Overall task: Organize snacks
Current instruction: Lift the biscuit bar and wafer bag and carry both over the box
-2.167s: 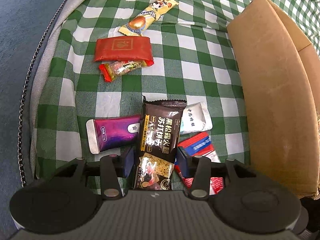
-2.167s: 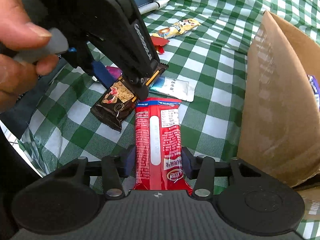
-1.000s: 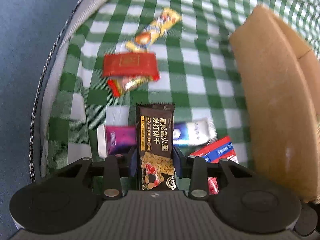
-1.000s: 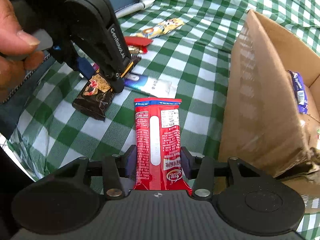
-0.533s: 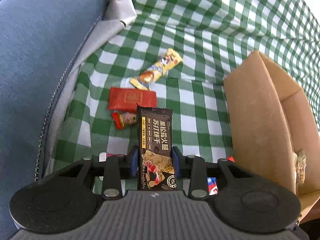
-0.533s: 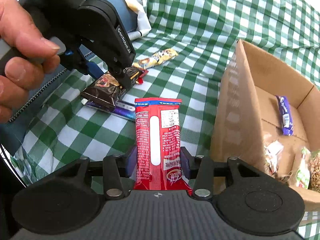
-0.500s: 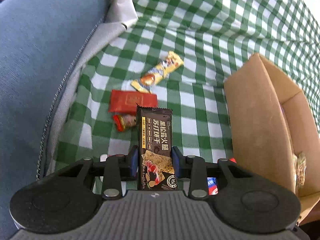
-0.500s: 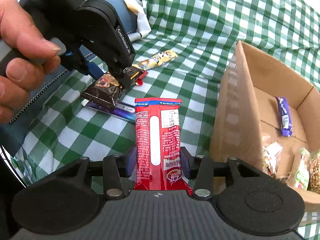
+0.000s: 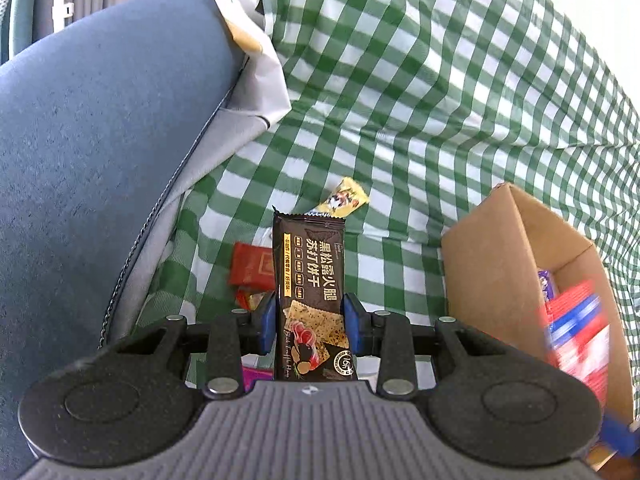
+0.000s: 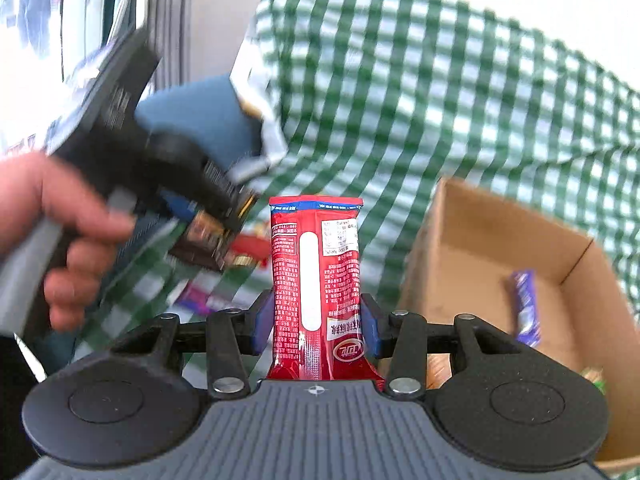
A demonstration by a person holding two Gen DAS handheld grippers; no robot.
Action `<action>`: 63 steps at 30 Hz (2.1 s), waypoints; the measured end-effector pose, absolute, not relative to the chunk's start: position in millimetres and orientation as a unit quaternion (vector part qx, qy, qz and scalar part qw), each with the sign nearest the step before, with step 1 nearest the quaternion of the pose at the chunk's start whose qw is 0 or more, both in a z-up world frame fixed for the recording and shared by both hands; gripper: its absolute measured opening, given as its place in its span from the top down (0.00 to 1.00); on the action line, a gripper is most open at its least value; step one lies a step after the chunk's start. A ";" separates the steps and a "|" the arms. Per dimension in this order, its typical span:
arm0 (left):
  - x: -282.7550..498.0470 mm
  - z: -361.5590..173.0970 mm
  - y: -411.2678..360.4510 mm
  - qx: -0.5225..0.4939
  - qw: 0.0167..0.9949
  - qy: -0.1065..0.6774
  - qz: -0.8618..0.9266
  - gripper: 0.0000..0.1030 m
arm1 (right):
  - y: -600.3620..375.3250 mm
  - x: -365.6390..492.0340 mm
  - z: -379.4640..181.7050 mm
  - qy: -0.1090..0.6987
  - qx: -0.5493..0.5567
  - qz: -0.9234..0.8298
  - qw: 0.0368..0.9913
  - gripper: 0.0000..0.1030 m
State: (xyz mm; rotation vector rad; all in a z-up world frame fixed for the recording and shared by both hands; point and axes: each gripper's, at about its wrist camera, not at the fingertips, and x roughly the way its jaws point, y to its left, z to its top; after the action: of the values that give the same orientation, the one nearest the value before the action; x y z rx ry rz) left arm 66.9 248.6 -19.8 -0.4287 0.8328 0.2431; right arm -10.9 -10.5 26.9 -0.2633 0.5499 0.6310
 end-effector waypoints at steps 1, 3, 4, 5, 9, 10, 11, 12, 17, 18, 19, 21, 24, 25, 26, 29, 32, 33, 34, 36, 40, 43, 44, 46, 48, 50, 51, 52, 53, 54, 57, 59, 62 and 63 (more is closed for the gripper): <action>66.6 -19.0 247.7 -0.205 0.887 0.398 0.115 0.63 | -15.2 -9.2 32.6 0.259 -0.124 0.303 0.908 0.55; 66.0 -18.5 245.7 -0.203 0.889 0.396 0.110 0.63 | -26.8 -3.6 43.6 0.244 -0.122 0.295 0.916 0.55; 65.9 -17.9 244.7 -0.201 0.890 0.395 0.108 0.63 | -34.0 -0.4 48.0 0.235 -0.123 0.289 0.920 0.55; 65.5 -18.0 243.8 -0.200 0.891 0.393 0.108 0.63 | -41.2 3.3 51.4 0.226 -0.126 0.283 0.923 0.55; 67.0 -16.7 238.4 -0.192 0.895 0.391 0.103 0.63 | -75.1 20.7 53.9 0.196 -0.136 0.247 0.939 0.55; 67.0 -15.9 236.4 -0.187 0.896 0.390 0.101 0.63 | -84.2 25.7 52.6 0.192 -0.136 0.236 0.943 0.55; 67.7 -15.7 234.3 -0.184 0.897 0.389 0.101 0.63 | -92.3 30.7 49.2 0.189 -0.137 0.226 0.946 0.55; 68.4 -15.3 232.3 -0.180 0.898 0.388 0.100 0.63 | -100.6 34.1 46.0 0.188 -0.135 0.214 0.949 0.55; 71.1 -13.9 222.6 -0.159 0.904 0.386 0.097 0.63 | -134.5 44.0 29.8 0.204 -0.091 0.168 0.960 0.55; 71.9 -13.8 220.4 -0.156 0.905 0.385 0.096 0.63 | -139.4 42.6 31.0 0.193 -0.085 0.165 0.963 0.55; 72.2 -13.3 218.4 -0.153 0.906 0.384 0.095 0.63 | -143.7 41.3 31.2 0.189 -0.079 0.166 0.965 0.55; 72.6 -11.9 214.1 -0.148 0.909 0.379 0.091 0.63 | -149.1 41.1 29.0 0.190 -0.080 0.163 0.965 0.55; 73.3 -8.8 205.5 -0.140 0.914 0.372 0.082 0.63 | -157.0 38.7 27.0 0.184 -0.094 0.156 0.966 0.55; 73.5 -7.4 202.1 -0.138 0.916 0.368 0.079 0.63 | -159.6 37.8 27.4 0.183 -0.095 0.153 0.966 0.55; 73.3 -5.9 198.5 -0.137 0.919 0.363 0.074 0.63 | -162.8 37.7 26.9 0.183 -0.096 0.149 0.967 0.55; 73.2 -0.5 185.5 -0.134 0.927 0.346 0.056 0.63 | -174.3 35.7 27.2 0.181 -0.099 0.137 0.969 0.55; 73.7 4.9 169.4 -0.119 0.938 0.322 0.038 0.63 | -185.7 35.0 27.7 0.178 -0.098 0.125 0.971 0.55; 73.8 6.6 163.5 -0.114 0.942 0.314 0.032 0.63 | -189.8 34.7 27.6 0.177 -0.097 0.121 0.972 0.55; 73.7 8.4 157.0 -0.109 0.946 0.304 0.025 0.63 | -192.4 34.8 27.3 0.176 -0.097 0.117 0.972 0.55; 73.0 12.2 145.2 -0.104 0.952 0.289 0.009 0.63 | -198.3 34.7 26.8 0.176 -0.096 0.110 0.974 0.55; 70.3 18.0 121.9 -0.094 0.962 0.256 -0.021 0.63 | -205.8 34.8 25.9 0.176 -0.092 0.099 0.975 0.55; 69.9 20.6 104.9 -0.091 0.965 0.243 -0.042 0.63 | -206.5 34.4 25.2 0.174 -0.094 0.093 0.976 0.55; 69.9 20.3 99.1 -0.087 0.966 0.240 -0.047 0.63 | -206.2 34.4 24.9 0.174 -0.094 0.092 0.976 0.55; 70.7 20.2 89.1 -0.080 0.967 0.235 -0.057 0.63 | -205.1 34.3 24.9 0.170 -0.098 0.091 0.976 0.55; 71.7 21.0 80.3 -0.075 0.968 0.229 -0.069 0.63 | -203.7 33.5 24.4 0.167 -0.101 0.089 0.977 0.55; 71.9 22.3 73.1 -0.073 0.969 0.222 -0.080 0.63 | -202.9 33.5 24.2 0.166 -0.105 0.087 0.977 0.55; 71.3 23.0 70.4 -0.072 0.970 0.217 -0.084 0.63 | -202.4 33.6 23.7 0.166 -0.108 0.085 0.977 0.55; 71.3 23.8 67.2 -0.073 0.970 0.213 -0.090 0.63 | -202.0 33.3 23.6 0.166 -0.109 0.084 0.977 0.54; 70.9 24.2 65.3 -0.075 0.970 0.210 -0.095 0.63 | -201.9 33.1 23.4 0.165 -0.111 0.082 0.977 0.54; 70.7 24.9 63.5 -0.076 0.970 0.207 -0.099 0.63 | -202.1 32.9 23.3 0.164 -0.112 0.081 0.977 0.54; 71.1 25.7 56.2 -0.075 0.970 0.201 -0.111 0.63 | -202.1 32.3 22.8 0.163 -0.115 0.076 0.977 0.54; 71.9 25.7 52.8 -0.072 0.970 0.198 -0.117 0.63 | -202.1 31.8 22.3 0.163 -0.117 0.073 0.977 0.54; 73.0 25.7 48.1 -0.066 0.971 0.195 -0.125 0.63 | -201.2 31.8 21.6 0.162 -0.121 0.071 0.977 0.54; 72.9 25.7 47.0 -0.065 0.970 0.194 -0.128 0.63 | -200.5 31.9 21.4 0.162 -0.123 0.071 0.977 0.54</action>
State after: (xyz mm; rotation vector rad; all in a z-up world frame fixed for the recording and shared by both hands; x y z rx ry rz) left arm 72.9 47.0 25.7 -0.1304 0.3912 -0.2590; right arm 31.9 -200.5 21.4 -0.2478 0.3257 0.1426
